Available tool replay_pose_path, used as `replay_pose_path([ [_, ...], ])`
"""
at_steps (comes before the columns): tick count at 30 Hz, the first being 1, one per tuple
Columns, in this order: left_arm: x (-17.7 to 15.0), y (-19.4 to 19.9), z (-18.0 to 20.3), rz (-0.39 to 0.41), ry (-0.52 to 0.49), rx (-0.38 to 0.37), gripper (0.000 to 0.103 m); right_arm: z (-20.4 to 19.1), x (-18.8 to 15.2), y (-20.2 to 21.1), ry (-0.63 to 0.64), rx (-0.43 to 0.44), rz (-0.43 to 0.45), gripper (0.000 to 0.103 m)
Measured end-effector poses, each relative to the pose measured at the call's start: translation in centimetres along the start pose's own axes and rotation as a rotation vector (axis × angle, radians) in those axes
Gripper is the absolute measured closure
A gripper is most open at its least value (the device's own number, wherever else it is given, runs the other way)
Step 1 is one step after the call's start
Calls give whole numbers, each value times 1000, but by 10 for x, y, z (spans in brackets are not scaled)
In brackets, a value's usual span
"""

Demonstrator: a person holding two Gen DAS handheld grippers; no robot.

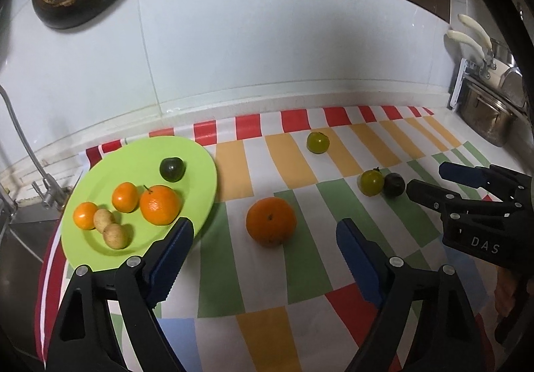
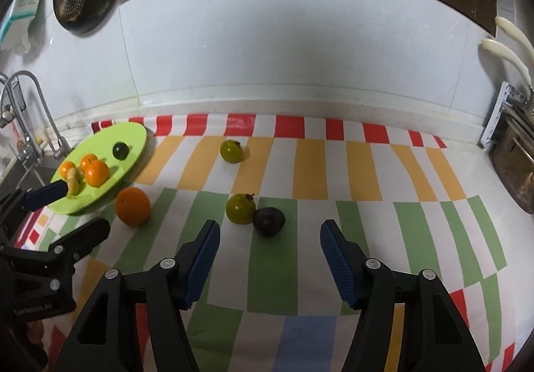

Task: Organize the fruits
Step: 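Grasp the large orange with the left gripper while the right gripper grasps a dark plum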

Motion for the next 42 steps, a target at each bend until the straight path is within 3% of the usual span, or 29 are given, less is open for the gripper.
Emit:
replay_pose_path([
  [17, -3, -36, 3, -91, 8, -73, 40, 3, -3, -38, 19, 28, -81, 56],
  [42, 0, -53, 0, -107, 33, -95, 61, 2, 1, -46, 30, 47, -98, 75],
])
Point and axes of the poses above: each gripper's, at about its wrist camera, not at the fingertips, and y roughly against the way its jaws point, z to its right, x to its top, the point moved 5 cm from there along -y, roughly the way its jaws point, and after that the axes turned 5 degrees about -y, right-handed, at the moved point
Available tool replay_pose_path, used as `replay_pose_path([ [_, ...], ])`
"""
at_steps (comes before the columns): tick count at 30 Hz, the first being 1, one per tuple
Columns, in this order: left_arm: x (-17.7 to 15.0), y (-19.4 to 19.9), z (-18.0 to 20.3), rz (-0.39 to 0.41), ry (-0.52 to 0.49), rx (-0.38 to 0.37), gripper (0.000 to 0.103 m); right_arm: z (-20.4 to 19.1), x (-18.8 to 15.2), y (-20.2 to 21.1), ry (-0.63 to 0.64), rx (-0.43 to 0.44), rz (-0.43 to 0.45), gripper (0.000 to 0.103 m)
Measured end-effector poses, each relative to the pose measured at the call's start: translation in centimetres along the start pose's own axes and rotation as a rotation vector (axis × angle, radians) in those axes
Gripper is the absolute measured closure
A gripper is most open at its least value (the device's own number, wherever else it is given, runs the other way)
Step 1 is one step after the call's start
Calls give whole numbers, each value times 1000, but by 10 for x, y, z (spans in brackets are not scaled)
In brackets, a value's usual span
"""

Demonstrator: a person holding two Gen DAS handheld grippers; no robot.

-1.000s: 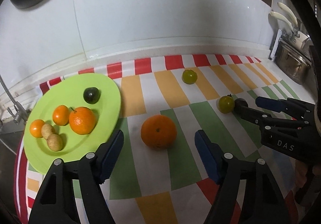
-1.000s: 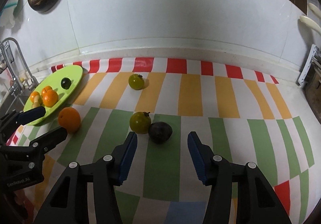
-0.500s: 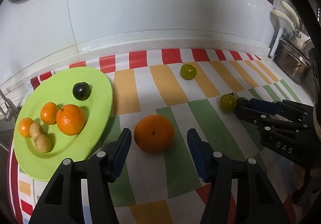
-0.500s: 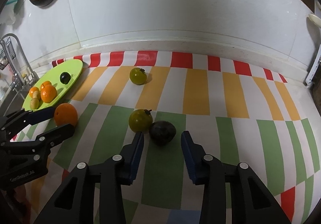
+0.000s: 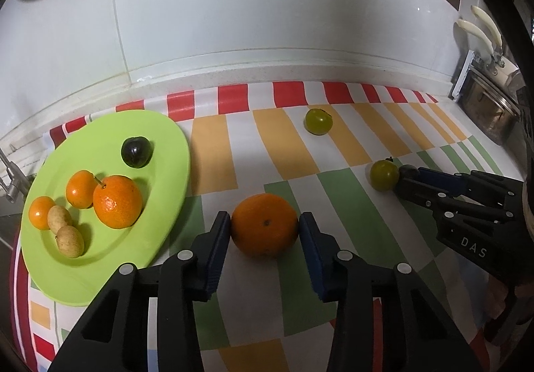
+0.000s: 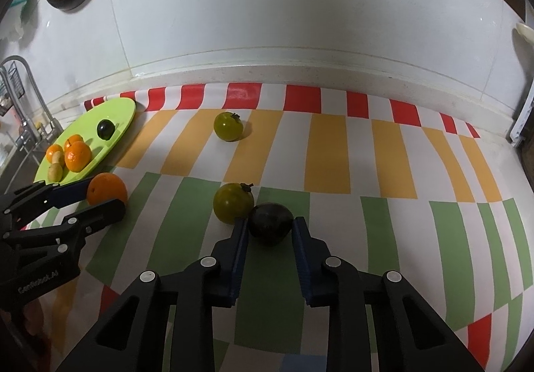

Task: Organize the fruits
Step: 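Grasp the large orange with the left gripper while the right gripper grasps a dark plum, then carry the orange in the left gripper to the plate while the right gripper carries the plum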

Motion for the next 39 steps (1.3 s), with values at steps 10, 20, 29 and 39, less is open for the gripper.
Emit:
replay_pose_path([
  [10, -1, 14, 3, 12, -2, -26, 62, -3, -4, 15, 1, 7, 27, 76],
  [20, 4, 47, -1, 69, -5, -26, 62, -16, 0, 42, 5, 41, 72, 76],
  [29, 7, 73, -10, 114, 18, -7, 62, -37, 10, 63, 27, 85, 116, 76],
  [39, 5, 99, -32, 157, 62, 33, 62, -68, 23, 82, 68, 140, 163, 76],
])
Point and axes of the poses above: each gripper's, at about its wrist camera, not at the fingertips, and y roughly against the way its jaws point, z to its right, x to its top, the point moved 5 cm from there along -y, roughly the way its jaws point, and after that the axes turned 5 degrees about -y, right-handed, at the moved point
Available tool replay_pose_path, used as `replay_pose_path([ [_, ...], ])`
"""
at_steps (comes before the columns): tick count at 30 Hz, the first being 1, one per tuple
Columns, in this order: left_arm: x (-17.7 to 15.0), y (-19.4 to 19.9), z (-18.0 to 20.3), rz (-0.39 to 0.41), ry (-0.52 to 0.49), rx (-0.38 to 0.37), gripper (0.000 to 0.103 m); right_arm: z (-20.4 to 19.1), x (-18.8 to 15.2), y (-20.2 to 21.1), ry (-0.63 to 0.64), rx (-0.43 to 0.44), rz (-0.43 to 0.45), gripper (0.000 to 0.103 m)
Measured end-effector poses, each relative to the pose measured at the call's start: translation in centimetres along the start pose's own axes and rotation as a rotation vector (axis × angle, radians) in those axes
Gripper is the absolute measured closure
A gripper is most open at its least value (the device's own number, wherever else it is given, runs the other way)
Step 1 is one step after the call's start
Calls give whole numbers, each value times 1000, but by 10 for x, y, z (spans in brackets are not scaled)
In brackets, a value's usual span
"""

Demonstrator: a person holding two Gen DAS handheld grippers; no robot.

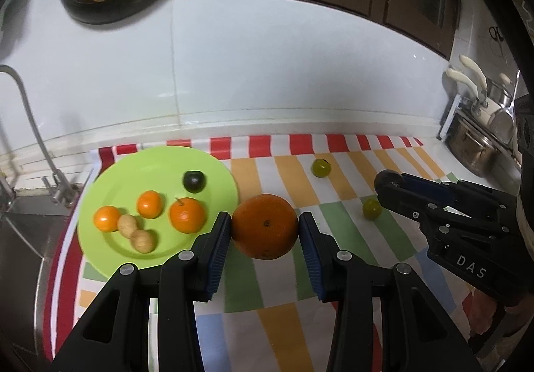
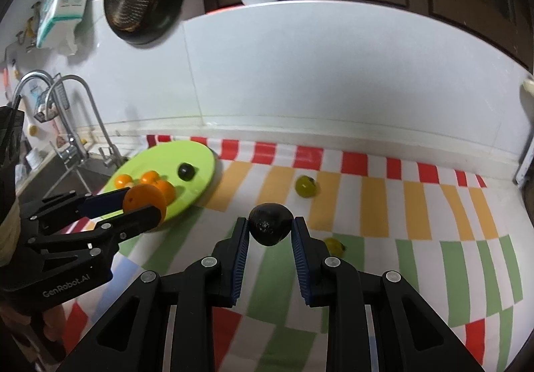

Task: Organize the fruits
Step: 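Carry the orange in the left gripper to the plate while the right gripper carries the plum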

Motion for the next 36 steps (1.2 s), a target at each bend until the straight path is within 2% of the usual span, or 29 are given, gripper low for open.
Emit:
replay_pose_path([
  [12, 5, 30, -35, 65, 38, 80, 62, -47, 21, -1, 62, 85, 46, 76],
  [21, 15, 39, -65, 101, 47, 138, 62, -85, 41, -10, 100, 166, 77, 76],
  [36, 20, 12, -115, 81, 76, 189, 62, -125, 55, -69, 108, 247, 2, 76],
])
Point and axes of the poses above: each gripper's, at about its wrist camera, not at the fingertips, and y roughly against the way its jaws point, z to its right, x to its top, the point moved 5 cm from there along -y, roughly the way its jaws point, and after that the axes turned 5 degrees about -y, right-handed, at the moved point
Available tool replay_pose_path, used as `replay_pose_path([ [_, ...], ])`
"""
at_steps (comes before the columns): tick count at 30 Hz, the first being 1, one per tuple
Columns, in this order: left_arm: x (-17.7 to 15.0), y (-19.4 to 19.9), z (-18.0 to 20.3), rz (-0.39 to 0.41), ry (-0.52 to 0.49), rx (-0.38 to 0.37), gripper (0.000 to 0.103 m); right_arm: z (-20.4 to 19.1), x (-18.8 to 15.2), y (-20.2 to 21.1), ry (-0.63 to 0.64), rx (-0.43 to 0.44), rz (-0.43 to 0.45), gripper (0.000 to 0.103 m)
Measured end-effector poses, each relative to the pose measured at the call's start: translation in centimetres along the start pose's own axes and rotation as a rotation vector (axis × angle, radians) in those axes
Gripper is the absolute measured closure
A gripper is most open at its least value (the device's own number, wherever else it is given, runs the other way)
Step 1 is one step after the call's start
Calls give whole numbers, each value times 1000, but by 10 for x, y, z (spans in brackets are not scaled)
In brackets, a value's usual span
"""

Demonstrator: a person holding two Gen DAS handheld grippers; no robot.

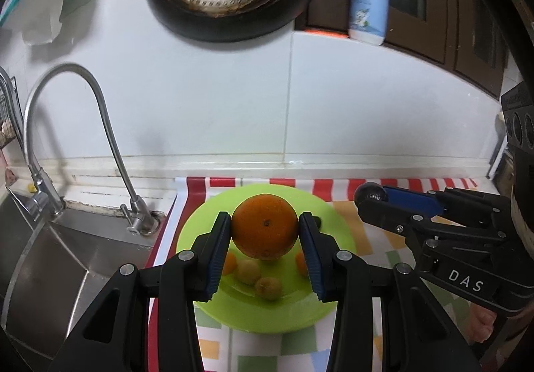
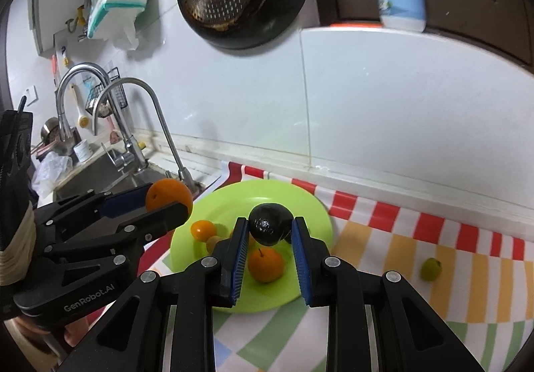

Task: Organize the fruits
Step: 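Carry the orange in the left gripper to the plate while the right gripper carries the plum, then open the left gripper over the plate while the right gripper releases the plum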

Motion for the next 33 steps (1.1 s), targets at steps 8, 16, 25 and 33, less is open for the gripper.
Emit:
replay_pose_path([
  [8, -4, -37, -21, -63, 23, -5, 62, 0, 6, -43, 17, 3, -50, 76],
  [16, -10, -67, -32, -111, 2, 9, 62, 8, 9, -81, 2, 3, -99, 76],
  [25, -15, -96, -38, -167, -3, -6, 62, 14, 9, -106, -11, 3, -135, 76],
  [33, -17, -100, -37, -195, -4, -22, 61, 16, 11, -110, -16, -3, -136, 75],
])
Point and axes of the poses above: each gripper's, at about its wrist camera, not at the fingertips, and y roughly against the way its jaws point, z to its right, x to its top, the point moved 5 cm from there along -y, roughly the way its jaws point, and after that the axes turned 5 degrees about -y, right-handed, at the moved point
